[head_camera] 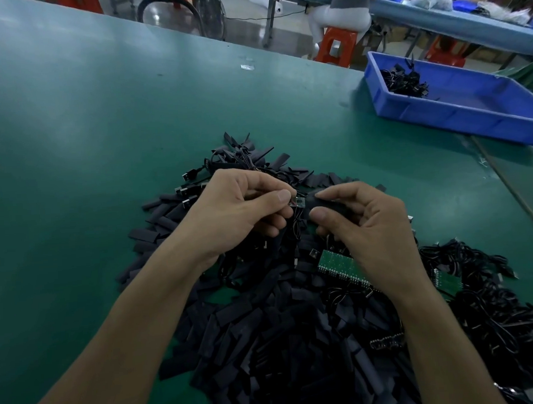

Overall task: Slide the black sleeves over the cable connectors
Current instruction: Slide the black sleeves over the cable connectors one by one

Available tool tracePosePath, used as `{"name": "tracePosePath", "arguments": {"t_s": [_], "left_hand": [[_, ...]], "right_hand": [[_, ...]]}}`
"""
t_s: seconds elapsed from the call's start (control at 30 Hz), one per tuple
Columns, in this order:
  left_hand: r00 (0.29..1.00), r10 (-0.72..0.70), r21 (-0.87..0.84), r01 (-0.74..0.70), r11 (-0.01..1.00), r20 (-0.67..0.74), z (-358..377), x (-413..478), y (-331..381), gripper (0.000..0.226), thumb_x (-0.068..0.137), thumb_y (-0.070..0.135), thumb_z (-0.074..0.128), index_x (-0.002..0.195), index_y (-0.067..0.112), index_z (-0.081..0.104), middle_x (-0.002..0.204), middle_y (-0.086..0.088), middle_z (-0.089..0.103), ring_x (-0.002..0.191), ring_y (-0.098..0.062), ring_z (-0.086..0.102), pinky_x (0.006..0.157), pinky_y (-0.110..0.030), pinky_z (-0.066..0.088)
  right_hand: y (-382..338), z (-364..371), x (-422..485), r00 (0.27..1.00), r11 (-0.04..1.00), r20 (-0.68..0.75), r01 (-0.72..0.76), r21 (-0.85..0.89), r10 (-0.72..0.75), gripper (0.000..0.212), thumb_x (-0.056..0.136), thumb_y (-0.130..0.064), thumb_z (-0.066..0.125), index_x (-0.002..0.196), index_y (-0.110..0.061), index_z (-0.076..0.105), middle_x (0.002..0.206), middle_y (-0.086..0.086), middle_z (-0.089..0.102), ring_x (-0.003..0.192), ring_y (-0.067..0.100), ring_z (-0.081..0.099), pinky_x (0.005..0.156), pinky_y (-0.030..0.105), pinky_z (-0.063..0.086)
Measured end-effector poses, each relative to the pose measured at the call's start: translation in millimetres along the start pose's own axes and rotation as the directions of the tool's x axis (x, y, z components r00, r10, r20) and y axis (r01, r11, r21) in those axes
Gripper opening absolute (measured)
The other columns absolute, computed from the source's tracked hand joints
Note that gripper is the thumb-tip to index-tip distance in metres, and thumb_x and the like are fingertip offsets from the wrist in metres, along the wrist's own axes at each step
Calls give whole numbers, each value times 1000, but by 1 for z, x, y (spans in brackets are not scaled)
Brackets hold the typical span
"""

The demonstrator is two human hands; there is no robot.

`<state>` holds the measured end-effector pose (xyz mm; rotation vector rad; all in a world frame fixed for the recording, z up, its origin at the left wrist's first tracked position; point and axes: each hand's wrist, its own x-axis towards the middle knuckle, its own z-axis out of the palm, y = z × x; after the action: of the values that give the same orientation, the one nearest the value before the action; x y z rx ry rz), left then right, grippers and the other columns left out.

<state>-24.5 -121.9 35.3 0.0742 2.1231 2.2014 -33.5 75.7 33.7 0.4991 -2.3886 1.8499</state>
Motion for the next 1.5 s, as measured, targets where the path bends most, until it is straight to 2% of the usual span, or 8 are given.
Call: {"name": "tracePosePath", "arguments": {"t_s": [0.17, 0.27, 0.47, 0.73, 1.03, 1.23, 1.4, 1.5], "left_hand": [[999, 4, -19, -3, 1000, 38, 1, -1, 0, 7, 92, 5, 68, 94, 7, 74, 73, -7, 74, 64, -14, 69, 58, -20, 56], [1000, 4, -24, -4, 1000, 26, 0, 0, 0, 5, 89, 7, 71, 94, 6, 71, 74, -9, 75, 64, -15, 70, 58, -21, 57], [998, 12, 74, -7, 997, -65, 2, 0, -2, 14, 83, 17, 80, 81, 6, 71, 68, -9, 74, 56, -14, 68, 53, -20, 55], [999, -2, 35, 4, 999, -54, 5, 1, -2, 4, 87, 8, 75, 83, 8, 74, 72, -12, 75, 61, -16, 71, 57, -21, 57], [1000, -22, -2, 22, 1000, 5, 4, -1, 1, 7, 90, 0, 69, 85, 5, 71, 75, -14, 76, 64, -17, 73, 58, -22, 58], [998, -42, -14, 43, 999, 40, 4, -2, 0, 3, 91, 4, 70, 89, 5, 70, 77, -13, 76, 70, -19, 75, 61, -21, 58], [998, -37, -10, 38, 999, 51, 6, -1, -1, 3, 95, 3, 65, 94, 6, 67, 83, -11, 78, 80, -22, 77, 64, -22, 59], [998, -33, -5, 33, 999, 45, 8, -2, -1, 6, 96, 2, 63, 95, 6, 65, 84, -11, 78, 82, -21, 77, 65, -23, 59]], "right_hand": [[0, 4, 0, 999, 998, 2, 47, 32, -47, 20, 72, -28, 78, 92, -28, 73, 85, -7, 76, 73, 8, 71, 68, 16, 54], [1, 7, 0, 998, 997, -31, 63, 40, -61, 18, 73, -26, 77, 91, -26, 73, 79, -5, 75, 66, 9, 70, 63, 15, 52], [2, 8, -4, 992, 996, -91, 90, 18, -88, 14, 76, -25, 77, 89, -24, 73, 76, -5, 75, 61, 11, 70, 56, 15, 52], [4, 11, -2, 993, 995, -49, 103, 1, -103, 23, 76, -27, 77, 99, -28, 74, 76, -8, 75, 63, 9, 70, 63, 15, 52], [7, 12, -3, 990, 993, -82, 114, 2, -113, 13, 83, -14, 76, 91, -24, 74, 76, -4, 75, 63, 12, 71, 61, 17, 54], [3, 10, -2, 993, 994, -31, 112, 4, -112, 17, 80, -17, 77, 94, -25, 74, 81, -9, 76, 66, 8, 70, 64, 15, 53], [4, 11, -1, 992, 995, -66, 103, -13, -103, 15, 81, -16, 78, 92, -25, 75, 80, -8, 76, 66, 11, 71, 64, 16, 54], [4, 12, -1, 993, 996, -75, 88, -1, -87, 19, 81, -14, 79, 95, -27, 75, 84, -9, 77, 74, 9, 73, 69, 18, 56]]}}
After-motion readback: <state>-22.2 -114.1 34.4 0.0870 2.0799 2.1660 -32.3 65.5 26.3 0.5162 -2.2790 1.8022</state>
